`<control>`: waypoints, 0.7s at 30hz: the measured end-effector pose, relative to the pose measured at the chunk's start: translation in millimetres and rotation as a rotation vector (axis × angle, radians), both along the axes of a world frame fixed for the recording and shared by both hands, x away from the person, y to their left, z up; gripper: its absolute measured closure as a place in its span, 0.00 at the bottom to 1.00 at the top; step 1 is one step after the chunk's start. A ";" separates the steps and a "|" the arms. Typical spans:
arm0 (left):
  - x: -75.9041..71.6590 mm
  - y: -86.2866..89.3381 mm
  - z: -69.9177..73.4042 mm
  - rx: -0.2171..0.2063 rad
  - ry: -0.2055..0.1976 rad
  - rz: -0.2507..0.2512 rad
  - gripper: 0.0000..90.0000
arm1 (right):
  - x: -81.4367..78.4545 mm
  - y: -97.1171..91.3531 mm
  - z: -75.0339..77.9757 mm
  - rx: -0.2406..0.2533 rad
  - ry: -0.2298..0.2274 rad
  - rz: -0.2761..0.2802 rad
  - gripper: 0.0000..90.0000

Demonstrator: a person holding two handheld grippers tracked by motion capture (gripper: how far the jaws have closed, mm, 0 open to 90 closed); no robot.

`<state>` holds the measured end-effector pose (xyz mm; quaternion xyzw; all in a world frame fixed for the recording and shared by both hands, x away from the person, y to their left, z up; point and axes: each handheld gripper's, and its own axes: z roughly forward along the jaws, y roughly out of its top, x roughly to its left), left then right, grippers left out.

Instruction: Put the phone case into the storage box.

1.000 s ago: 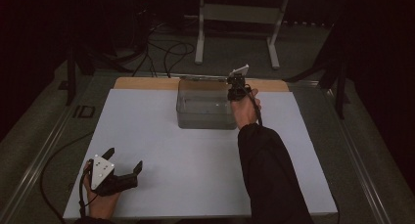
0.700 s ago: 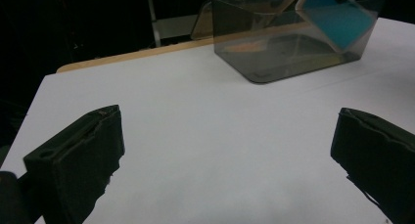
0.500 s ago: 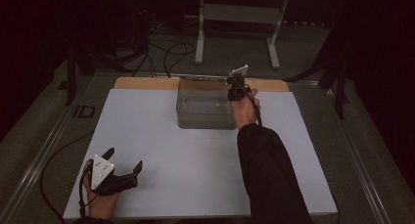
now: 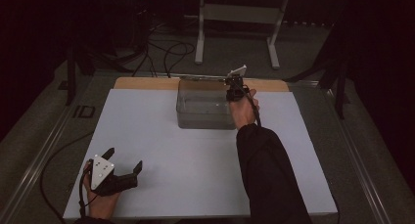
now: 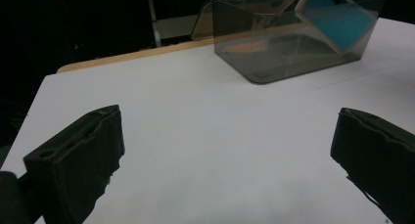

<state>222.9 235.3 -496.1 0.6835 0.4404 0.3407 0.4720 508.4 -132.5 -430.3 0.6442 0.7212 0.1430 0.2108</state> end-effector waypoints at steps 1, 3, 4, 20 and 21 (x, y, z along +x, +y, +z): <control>0.1 0.0 -0.1 0.000 0.001 0.000 0.00 | 0.2 0.4 -0.3 0.001 0.002 -0.001 0.90; 0.1 -0.1 -0.1 0.000 0.000 -0.001 0.00 | 0.2 0.4 -0.3 0.001 0.003 -0.003 0.90; 0.1 -0.2 -0.1 0.001 0.000 -0.001 0.00 | 0.6 0.1 -0.9 0.002 0.006 -0.004 0.89; 0.1 0.0 0.0 0.000 0.000 0.000 0.00 | 2.1 2.1 -6.7 -0.009 0.022 -0.010 0.88; 0.2 0.1 -0.1 -0.001 0.001 -0.001 0.00 | 2.1 2.5 -8.6 -0.011 0.029 -0.008 0.88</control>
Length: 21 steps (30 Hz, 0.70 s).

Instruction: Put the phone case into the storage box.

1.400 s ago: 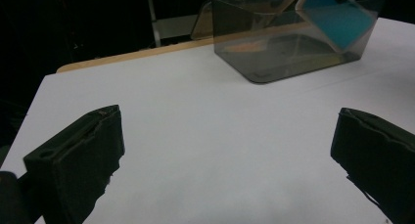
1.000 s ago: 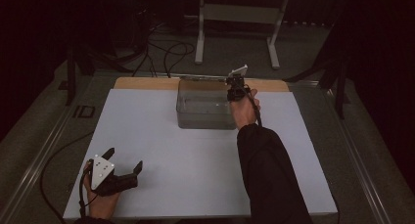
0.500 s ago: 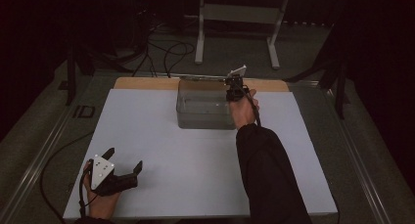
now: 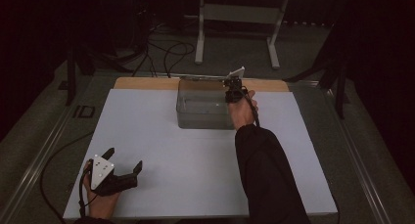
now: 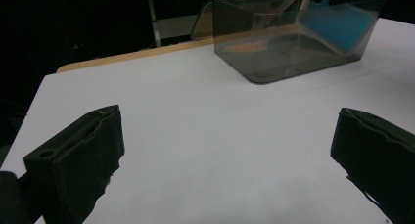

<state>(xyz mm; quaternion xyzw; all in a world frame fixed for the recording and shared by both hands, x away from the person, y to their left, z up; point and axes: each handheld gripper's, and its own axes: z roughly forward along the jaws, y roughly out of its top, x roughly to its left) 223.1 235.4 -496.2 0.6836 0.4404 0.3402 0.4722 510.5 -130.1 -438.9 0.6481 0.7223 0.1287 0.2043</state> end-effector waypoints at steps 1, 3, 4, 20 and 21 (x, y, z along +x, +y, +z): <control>0.0 0.0 0.0 0.001 0.000 0.000 0.00 | 0.0 0.0 0.0 0.000 0.000 0.000 0.88; -0.1 0.0 0.1 0.001 0.000 0.000 0.00 | 0.0 0.2 -1.7 -0.001 0.005 -0.001 0.88; -0.1 0.1 0.1 0.001 0.000 -0.001 0.00 | 0.0 0.3 -3.0 -0.002 0.007 -0.004 0.88; 0.0 0.4 0.2 -0.001 -0.001 0.000 0.00 | 0.3 2.4 -3.4 -0.024 0.012 -0.007 0.89; 0.0 0.3 0.2 -0.001 0.000 0.000 0.00 | 0.3 2.4 -3.4 -0.024 0.012 -0.007 0.89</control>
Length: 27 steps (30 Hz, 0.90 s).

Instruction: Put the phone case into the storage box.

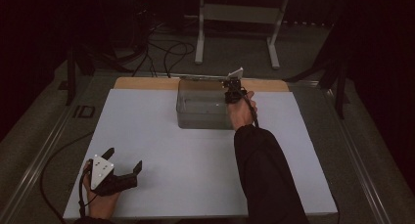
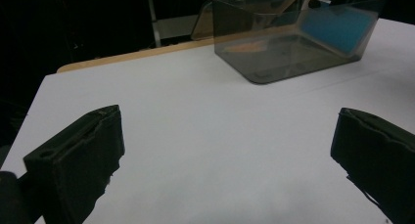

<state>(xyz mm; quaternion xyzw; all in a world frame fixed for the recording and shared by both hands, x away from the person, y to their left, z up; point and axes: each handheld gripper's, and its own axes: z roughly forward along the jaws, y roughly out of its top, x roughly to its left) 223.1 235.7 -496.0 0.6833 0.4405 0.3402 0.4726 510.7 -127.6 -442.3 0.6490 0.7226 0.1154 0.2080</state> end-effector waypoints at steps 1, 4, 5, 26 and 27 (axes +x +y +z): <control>0.0 -0.1 0.0 0.000 0.000 0.000 0.00 | 0.1 -0.3 0.6 0.000 0.000 0.001 0.89; 0.0 -0.1 0.0 0.000 0.000 0.000 0.00 | 0.1 -0.6 0.7 0.004 0.001 0.001 0.89; 0.0 -0.1 0.0 0.001 0.000 0.000 0.00 | -0.1 -0.3 0.5 0.003 -0.001 0.002 0.89; -0.1 -0.2 0.2 0.002 -0.002 0.000 0.00 | -4.1 -0.9 6.1 0.030 -0.036 0.046 0.77; -0.1 -0.1 0.2 0.001 -0.001 0.001 0.00 | -4.6 -1.1 7.0 0.036 -0.038 0.050 0.75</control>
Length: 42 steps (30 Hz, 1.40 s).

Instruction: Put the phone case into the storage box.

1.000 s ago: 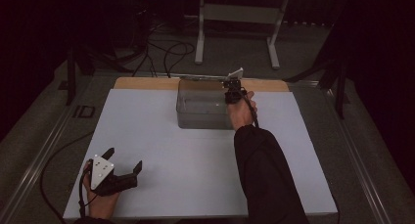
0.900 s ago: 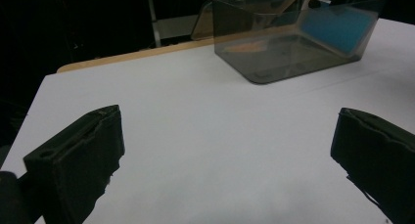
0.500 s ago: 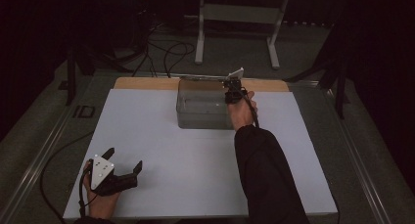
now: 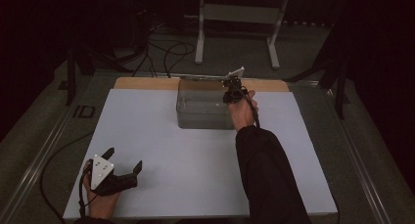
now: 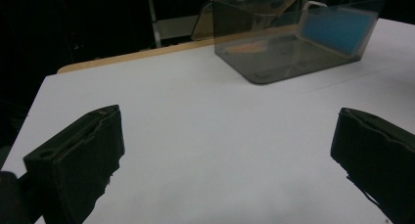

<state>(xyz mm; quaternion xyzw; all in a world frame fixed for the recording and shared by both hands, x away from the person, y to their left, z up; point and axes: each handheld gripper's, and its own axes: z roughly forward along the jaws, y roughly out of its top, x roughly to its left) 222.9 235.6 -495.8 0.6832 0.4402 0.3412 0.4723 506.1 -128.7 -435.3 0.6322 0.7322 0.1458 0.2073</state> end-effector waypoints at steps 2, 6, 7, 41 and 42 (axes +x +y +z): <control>0.1 -0.1 0.0 0.000 0.000 0.000 0.00 | -1.4 0.4 1.8 -0.001 -0.013 0.013 0.73; 0.1 -0.5 -0.1 0.003 0.001 -0.001 0.00 | -3.0 0.0 4.3 -0.002 -0.029 0.034 0.70; 0.1 -0.5 -0.1 0.003 0.000 -0.001 0.00 | -3.5 -1.2 5.5 0.003 -0.036 0.048 0.67; 0.3 -1.1 -0.7 0.005 0.002 -0.002 0.00 | -41.1 -20.4 11.7 0.167 -0.295 0.267 0.30; 0.3 -1.2 -0.7 0.007 0.003 -0.002 0.00 | -41.1 -20.4 11.7 0.167 -0.295 0.267 0.30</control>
